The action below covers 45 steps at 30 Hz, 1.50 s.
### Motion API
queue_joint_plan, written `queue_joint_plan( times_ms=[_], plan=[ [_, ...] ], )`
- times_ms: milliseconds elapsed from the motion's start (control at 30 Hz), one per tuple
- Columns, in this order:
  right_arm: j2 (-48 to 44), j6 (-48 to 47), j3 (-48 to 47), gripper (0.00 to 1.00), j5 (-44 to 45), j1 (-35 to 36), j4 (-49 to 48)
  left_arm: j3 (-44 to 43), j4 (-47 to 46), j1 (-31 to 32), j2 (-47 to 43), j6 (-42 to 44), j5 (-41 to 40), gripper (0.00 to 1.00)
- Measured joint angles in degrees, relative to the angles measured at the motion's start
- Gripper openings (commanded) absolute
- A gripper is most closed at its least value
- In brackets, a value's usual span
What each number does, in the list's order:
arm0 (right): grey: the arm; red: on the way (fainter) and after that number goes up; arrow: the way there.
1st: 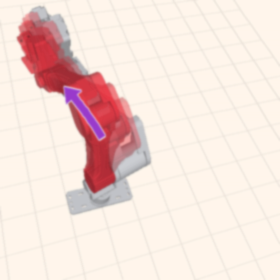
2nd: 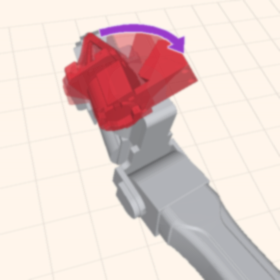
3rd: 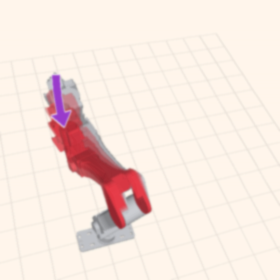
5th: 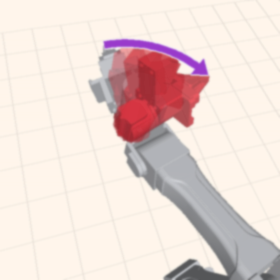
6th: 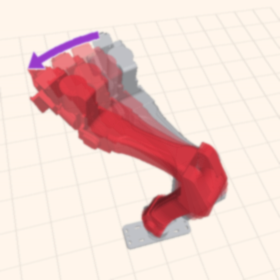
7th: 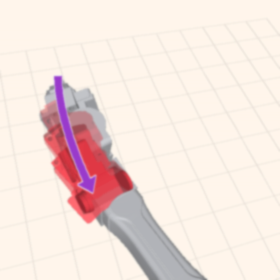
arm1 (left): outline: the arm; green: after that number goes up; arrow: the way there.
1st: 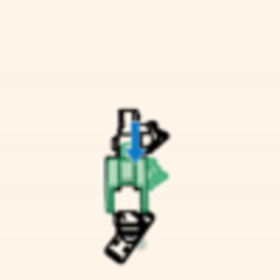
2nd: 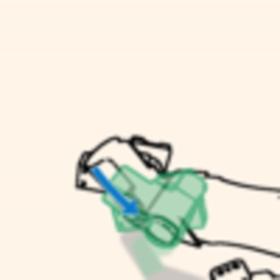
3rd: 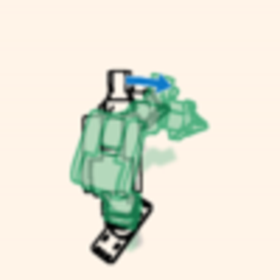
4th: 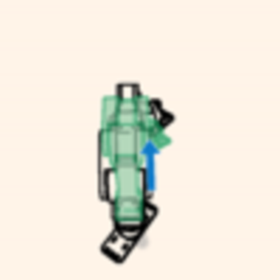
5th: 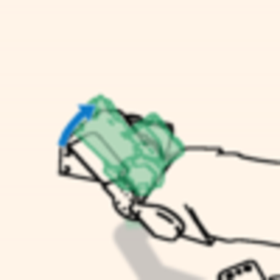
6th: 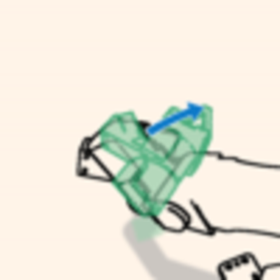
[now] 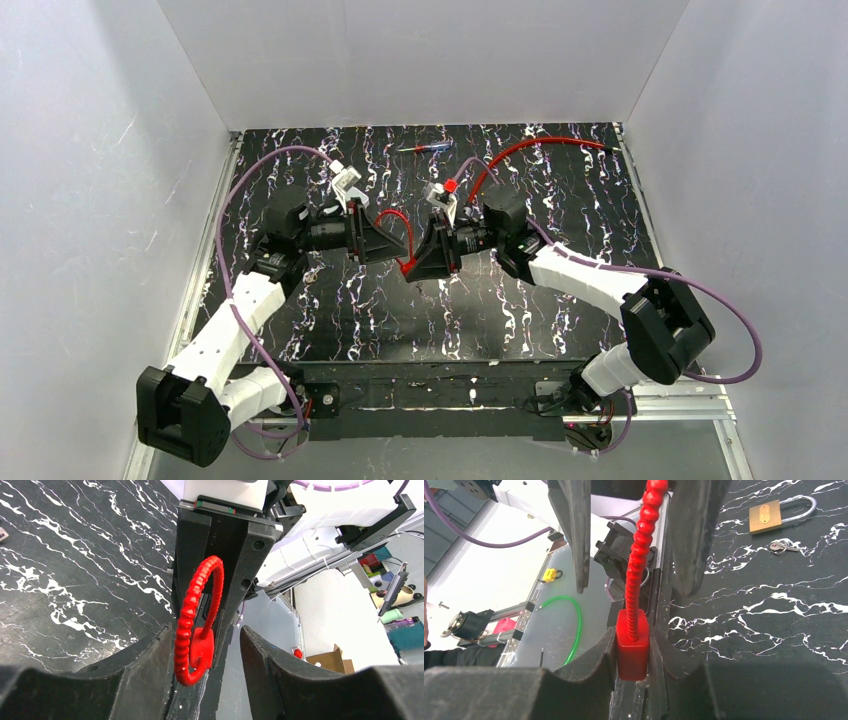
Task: Lock with the key
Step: Lock the lock.
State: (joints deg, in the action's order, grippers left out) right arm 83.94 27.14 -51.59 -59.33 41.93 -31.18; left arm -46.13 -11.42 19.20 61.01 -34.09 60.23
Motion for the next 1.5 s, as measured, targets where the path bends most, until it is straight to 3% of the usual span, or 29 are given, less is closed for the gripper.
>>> queue_joint_plan(
  times_ms=[133, 267, 567, 600, 667, 733, 933, 1033, 1300, 1500],
  plan=[
    [0.0, -0.2, 0.2, 0.01, 0.2, -0.3, 0.1, -0.9, 1.0, -1.1, -0.2, 0.4, 0.5, 0.33],
    [-0.2, 0.2, 0.9, 0.01, 0.2, -0.4, -0.3, -0.9, 2.2, -1.2, -0.4, 0.9, 0.6, 0.02],
    [0.5, 5.7, 0.6, 0.01, 0.2, -0.7, -3.3, -1.5, 1.4, -0.4, 0.3, 1.0, -0.9, 0.00],
    [0.7, 6.0, 0.4, 0.01, 0.2, -0.7, -3.3, -1.5, 1.2, -0.4, 0.4, 1.0, -1.1, 0.03],
    [1.0, 6.7, -0.1, 0.01, 0.1, -1.0, -3.3, -1.7, 1.2, -0.5, 0.5, 1.2, -1.7, 0.29],
    [1.1, 7.5, -0.8, 0.01, 1.2, -1.4, -3.8, -2.9, 3.2, -0.3, 0.5, 3.0, -2.6, 0.47],
    [1.0, 8.9, -3.5, 0.01, 8.7, -3.7, -7.5, -9.0, 11.5, -1.6, 0.8, 8.2, -6.6, 0.74],
    [1.0, 10.3, -3.1, 0.01, 12.5, -5.3, -7.6, -9.3, 11.6, -3.1, 0.7, 8.4, -8.0, 0.80],
    [1.0, 18.0, -3.2, 0.01, 21.8, -7.7, -6.8, -7.6, 9.6, -3.3, 1.2, 2.6, -12.4, 0.77],
    [2.6, 20.1, -11.6, 0.01, 33.1, -7.4, 9.6, -7.6, 9.0, -3.3, 5.0, -0.6, -15.9, 0.66]
  ],
)
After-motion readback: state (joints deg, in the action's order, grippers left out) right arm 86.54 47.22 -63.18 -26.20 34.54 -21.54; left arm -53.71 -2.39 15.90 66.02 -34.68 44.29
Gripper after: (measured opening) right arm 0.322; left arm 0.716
